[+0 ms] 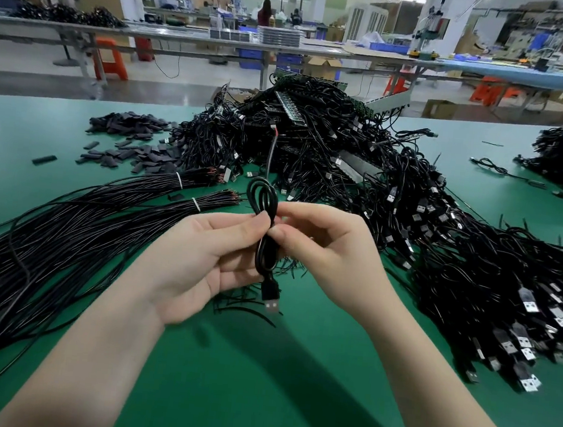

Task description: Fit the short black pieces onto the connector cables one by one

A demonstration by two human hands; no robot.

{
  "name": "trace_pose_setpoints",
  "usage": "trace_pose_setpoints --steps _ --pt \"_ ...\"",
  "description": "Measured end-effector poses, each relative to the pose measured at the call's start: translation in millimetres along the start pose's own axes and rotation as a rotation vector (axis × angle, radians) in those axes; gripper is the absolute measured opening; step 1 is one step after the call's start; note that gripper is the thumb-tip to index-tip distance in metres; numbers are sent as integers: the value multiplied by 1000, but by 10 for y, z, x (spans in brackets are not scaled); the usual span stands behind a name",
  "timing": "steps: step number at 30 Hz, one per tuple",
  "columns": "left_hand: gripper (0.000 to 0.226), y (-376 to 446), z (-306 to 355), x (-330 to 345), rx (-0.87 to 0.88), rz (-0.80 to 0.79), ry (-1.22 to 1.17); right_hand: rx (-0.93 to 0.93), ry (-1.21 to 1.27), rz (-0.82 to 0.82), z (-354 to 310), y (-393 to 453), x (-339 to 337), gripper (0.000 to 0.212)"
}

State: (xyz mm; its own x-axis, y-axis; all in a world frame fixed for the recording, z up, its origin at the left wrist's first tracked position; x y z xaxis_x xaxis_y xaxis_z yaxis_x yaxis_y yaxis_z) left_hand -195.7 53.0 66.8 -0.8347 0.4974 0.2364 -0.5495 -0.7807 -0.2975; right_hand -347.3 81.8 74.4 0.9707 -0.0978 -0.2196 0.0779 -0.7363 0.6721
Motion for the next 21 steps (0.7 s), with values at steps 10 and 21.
trace_pose_setpoints --steps 10,21 --pt "28 39 -93 42 68 118 425 92 -119 -263 100 -67 -100 21" --pt "22 22 -194 273 72 152 381 128 -1410 363 -203 -164 -1724 24"
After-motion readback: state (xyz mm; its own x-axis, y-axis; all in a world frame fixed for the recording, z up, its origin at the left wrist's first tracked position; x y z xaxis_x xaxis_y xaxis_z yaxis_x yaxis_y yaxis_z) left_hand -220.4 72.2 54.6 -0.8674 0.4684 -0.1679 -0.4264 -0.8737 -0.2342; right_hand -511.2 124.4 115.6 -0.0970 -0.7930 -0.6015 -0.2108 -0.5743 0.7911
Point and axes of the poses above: each hand's wrist, its own y-axis towards the middle knuckle, its own x-axis out of the palm, z = x × y, the point moved 3 cm from there along y, towards the middle knuckle, and after that the axes turned 14 degrees about -x, right-handed, at the moved point
